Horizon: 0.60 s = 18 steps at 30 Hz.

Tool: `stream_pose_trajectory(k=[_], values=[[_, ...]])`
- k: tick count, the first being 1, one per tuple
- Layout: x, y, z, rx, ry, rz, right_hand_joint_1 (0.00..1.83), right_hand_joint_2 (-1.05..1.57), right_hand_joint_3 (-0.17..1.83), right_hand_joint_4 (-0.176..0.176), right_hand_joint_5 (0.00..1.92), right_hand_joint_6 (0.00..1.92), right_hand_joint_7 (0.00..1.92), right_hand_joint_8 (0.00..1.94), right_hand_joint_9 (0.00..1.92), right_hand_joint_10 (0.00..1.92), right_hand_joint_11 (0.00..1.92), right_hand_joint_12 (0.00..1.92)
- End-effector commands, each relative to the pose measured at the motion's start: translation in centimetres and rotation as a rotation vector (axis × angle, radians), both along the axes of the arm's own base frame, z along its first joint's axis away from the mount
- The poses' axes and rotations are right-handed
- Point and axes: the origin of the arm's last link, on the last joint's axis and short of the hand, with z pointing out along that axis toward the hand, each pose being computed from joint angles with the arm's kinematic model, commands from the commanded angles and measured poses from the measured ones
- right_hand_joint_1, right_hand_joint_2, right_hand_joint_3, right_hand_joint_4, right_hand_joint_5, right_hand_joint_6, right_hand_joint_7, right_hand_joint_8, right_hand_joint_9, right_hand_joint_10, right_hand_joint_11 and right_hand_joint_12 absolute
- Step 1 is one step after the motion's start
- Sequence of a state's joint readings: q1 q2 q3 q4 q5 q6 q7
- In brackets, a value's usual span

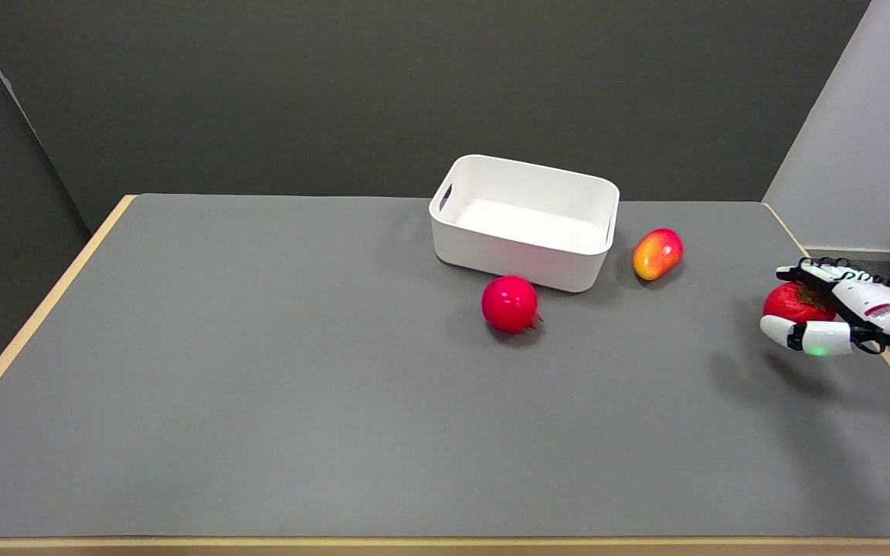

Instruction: Pick up tomato.

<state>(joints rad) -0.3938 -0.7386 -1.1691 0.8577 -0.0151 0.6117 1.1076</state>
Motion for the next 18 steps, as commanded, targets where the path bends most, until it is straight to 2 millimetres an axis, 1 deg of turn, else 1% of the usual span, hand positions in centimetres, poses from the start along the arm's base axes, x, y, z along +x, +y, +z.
stream_pose_trajectory(k=[1,2,4,6,10,12,14,15,17,18], values=[[-0.02,1.00,0.29,-0.014,0.001,0.007,0.42,0.55,0.83,0.071,0.21,0.40,0.12,0.26,0.00,0.45,0.00,1.04],[-0.01,1.02,0.27,-0.012,0.004,0.008,0.46,0.56,0.84,0.073,0.21,0.40,0.12,0.25,0.00,0.45,0.00,1.04],[-0.01,1.03,0.24,-0.008,0.005,0.009,0.57,0.53,0.93,0.087,0.19,0.48,0.09,0.32,0.00,0.42,0.00,1.04],[-0.03,1.01,0.20,-0.006,0.006,0.009,0.59,0.53,0.94,0.087,0.19,0.48,0.09,0.33,0.00,0.42,0.00,1.05],[-0.07,0.88,0.16,-0.003,0.007,0.007,0.64,0.56,0.97,0.083,0.21,0.49,0.11,0.32,0.00,0.49,0.00,1.12],[-0.03,0.81,0.17,-0.002,0.009,0.007,0.72,0.56,0.96,0.084,0.22,0.47,0.14,0.30,0.02,0.57,0.03,1.21],[0.01,0.72,0.16,-0.001,0.010,0.009,0.80,0.56,0.97,0.086,0.24,0.48,0.17,0.30,0.07,0.63,0.10,1.31],[-0.01,0.64,0.12,-0.001,0.010,0.011,0.84,0.57,0.98,0.087,0.24,0.49,0.18,0.30,0.10,0.66,0.15,1.36],[-0.10,0.44,-0.02,0.001,0.008,0.014,0.94,0.59,1.00,0.088,0.27,0.52,0.26,0.33,0.21,0.74,0.31,1.52],[-0.14,0.29,-0.12,0.005,0.010,0.015,0.96,0.60,1.00,0.090,0.28,0.53,0.29,0.34,0.23,0.77,0.34,1.55]])
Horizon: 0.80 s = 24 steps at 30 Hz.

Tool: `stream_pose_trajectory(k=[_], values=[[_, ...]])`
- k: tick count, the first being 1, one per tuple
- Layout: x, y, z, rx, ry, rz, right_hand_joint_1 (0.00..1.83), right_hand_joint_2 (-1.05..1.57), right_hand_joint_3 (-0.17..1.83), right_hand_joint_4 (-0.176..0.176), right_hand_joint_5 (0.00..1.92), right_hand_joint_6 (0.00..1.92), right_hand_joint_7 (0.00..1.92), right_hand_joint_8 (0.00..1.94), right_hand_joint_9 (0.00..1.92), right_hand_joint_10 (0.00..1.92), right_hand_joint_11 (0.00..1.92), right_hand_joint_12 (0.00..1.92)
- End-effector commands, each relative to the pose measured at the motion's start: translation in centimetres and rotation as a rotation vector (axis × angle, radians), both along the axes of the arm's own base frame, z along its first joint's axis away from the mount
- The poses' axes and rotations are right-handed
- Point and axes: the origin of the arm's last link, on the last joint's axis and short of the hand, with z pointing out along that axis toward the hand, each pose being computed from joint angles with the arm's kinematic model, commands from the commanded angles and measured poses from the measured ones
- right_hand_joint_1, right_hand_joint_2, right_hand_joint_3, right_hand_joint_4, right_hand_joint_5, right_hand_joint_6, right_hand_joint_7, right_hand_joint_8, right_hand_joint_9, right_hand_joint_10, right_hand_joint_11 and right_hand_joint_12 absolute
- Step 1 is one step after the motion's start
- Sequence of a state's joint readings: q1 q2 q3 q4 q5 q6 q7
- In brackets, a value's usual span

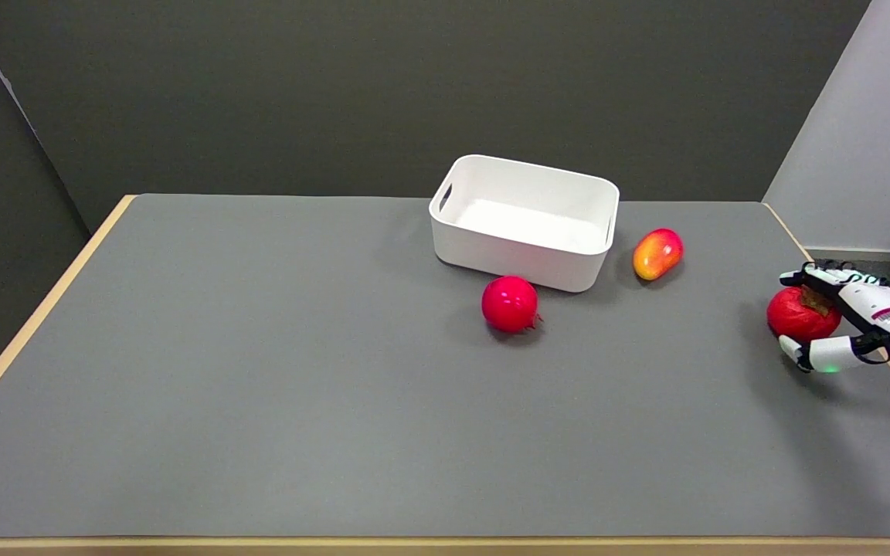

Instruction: Pick up tomato.

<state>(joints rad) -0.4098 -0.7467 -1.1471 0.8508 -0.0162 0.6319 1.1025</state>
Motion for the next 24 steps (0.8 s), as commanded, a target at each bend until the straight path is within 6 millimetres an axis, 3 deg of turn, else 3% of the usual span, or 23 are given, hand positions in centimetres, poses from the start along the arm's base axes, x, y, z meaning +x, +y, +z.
stream_pose_trajectory(k=[1,3,5,8,10,12,19,24], values=[[-0.2,-0.5,-0.4,0.015,0.008,0.009,0.97,0.60,1.00,0.092,0.29,0.55,0.31,0.35,0.25,0.79,0.37,1.58],[-0.2,-0.7,-0.5,0.027,0.016,0.012,0.99,0.69,0.97,0.116,0.39,0.83,0.43,0.44,0.36,0.91,0.47,1.65],[0.0,-0.9,-0.6,0.037,0.019,0.025,0.96,0.75,0.94,0.121,0.46,1.01,0.58,0.67,0.48,1.04,0.55,1.69],[0.3,-1.1,-0.8,0.051,0.020,0.051,1.14,1.19,0.19,-0.033,0.58,1.61,0.79,1.32,0.67,1.24,0.63,1.74],[0.6,-1.3,-0.9,0.059,0.018,0.068,1.15,1.16,0.23,-0.054,0.57,1.59,0.82,1.31,0.69,1.27,0.65,1.75],[0.9,-1.6,-1.0,0.071,0.020,0.089,1.18,1.19,0.14,-0.130,0.56,1.51,0.87,1.32,0.79,1.25,0.67,1.66],[3.5,-2.8,-1.7,0.123,0.024,0.217,1.19,1.19,0.15,-0.148,0.57,1.49,0.87,1.36,0.84,1.29,0.77,1.74],[7.4,-3.9,-2.6,0.181,0.019,0.401,1.19,1.17,0.19,-0.149,0.58,1.47,0.87,1.37,0.85,1.31,0.77,1.78]])
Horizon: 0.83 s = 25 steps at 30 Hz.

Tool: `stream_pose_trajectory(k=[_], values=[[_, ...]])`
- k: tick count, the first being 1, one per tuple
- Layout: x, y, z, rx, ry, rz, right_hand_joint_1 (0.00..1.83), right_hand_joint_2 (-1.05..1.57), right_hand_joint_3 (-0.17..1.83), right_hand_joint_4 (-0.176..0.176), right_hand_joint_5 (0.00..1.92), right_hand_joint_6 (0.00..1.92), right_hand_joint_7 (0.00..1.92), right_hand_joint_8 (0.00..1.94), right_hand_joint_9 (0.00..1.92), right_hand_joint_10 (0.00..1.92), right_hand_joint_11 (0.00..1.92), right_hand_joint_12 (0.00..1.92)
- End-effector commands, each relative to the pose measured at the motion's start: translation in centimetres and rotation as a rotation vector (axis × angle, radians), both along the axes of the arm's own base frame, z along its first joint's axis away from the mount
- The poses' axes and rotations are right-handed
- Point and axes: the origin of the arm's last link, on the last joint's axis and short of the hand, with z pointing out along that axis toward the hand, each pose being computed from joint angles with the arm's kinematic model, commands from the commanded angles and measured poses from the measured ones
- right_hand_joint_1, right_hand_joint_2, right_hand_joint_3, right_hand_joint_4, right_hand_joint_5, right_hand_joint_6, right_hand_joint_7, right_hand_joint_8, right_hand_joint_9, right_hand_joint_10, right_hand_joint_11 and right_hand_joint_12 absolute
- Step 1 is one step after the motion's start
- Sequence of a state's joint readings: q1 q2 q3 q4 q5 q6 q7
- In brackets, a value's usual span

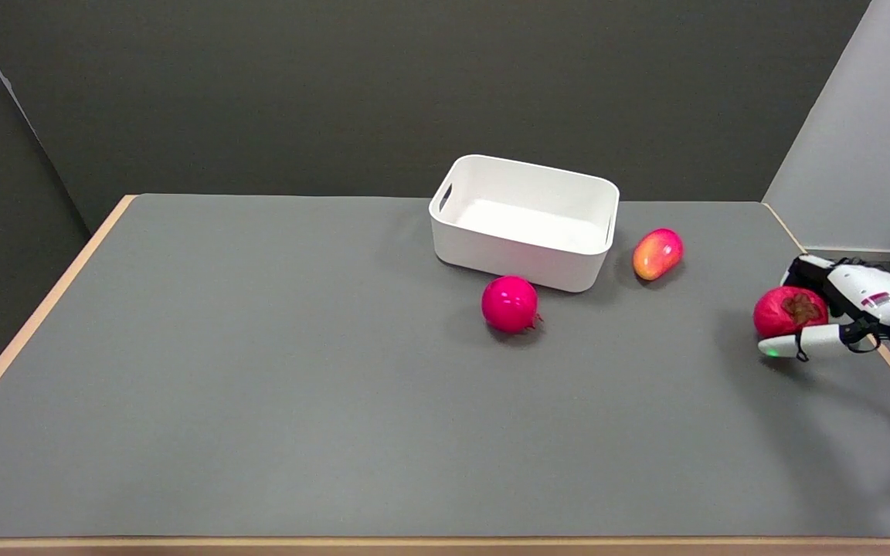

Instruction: Pick up tomato.

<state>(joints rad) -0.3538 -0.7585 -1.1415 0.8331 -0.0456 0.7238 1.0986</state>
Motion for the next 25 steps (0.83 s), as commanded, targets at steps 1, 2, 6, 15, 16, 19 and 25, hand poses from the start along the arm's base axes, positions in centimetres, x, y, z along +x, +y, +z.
stream_pose_trajectory(k=[1,2,6,15,16,19,25], values=[[7.5,-2.8,-2.1,0.142,-0.002,0.362,1.19,1.16,0.20,-0.149,0.58,1.47,0.87,1.37,0.85,1.32,0.77,1.78],[8.3,-3.1,-2.5,0.163,0.001,0.397,1.19,1.16,0.20,-0.149,0.58,1.46,0.87,1.37,0.85,1.32,0.78,1.79],[11.4,-4.5,-4.2,0.244,0.004,0.519,1.19,1.15,0.22,-0.152,0.59,1.46,0.88,1.38,0.86,1.33,0.79,1.81],[15.3,-11.1,-10.9,0.484,0.003,0.605,1.19,1.14,0.25,-0.155,0.59,1.45,0.88,1.39,0.87,1.34,0.79,1.83],[15.6,-11.9,-11.6,0.501,-0.001,0.608,1.19,1.13,0.25,-0.154,0.60,1.45,0.88,1.40,0.87,1.34,0.79,1.83],[16.1,-14.6,-13.5,0.541,-0.003,0.600,1.19,1.12,0.28,-0.152,0.60,1.44,0.87,1.42,0.87,1.35,0.79,1.84],[15.0,-19.9,-17.3,0.565,-0.024,0.509,1.19,1.14,0.26,-0.150,0.59,1.44,0.85,1.47,0.86,1.36,0.80,1.89]])
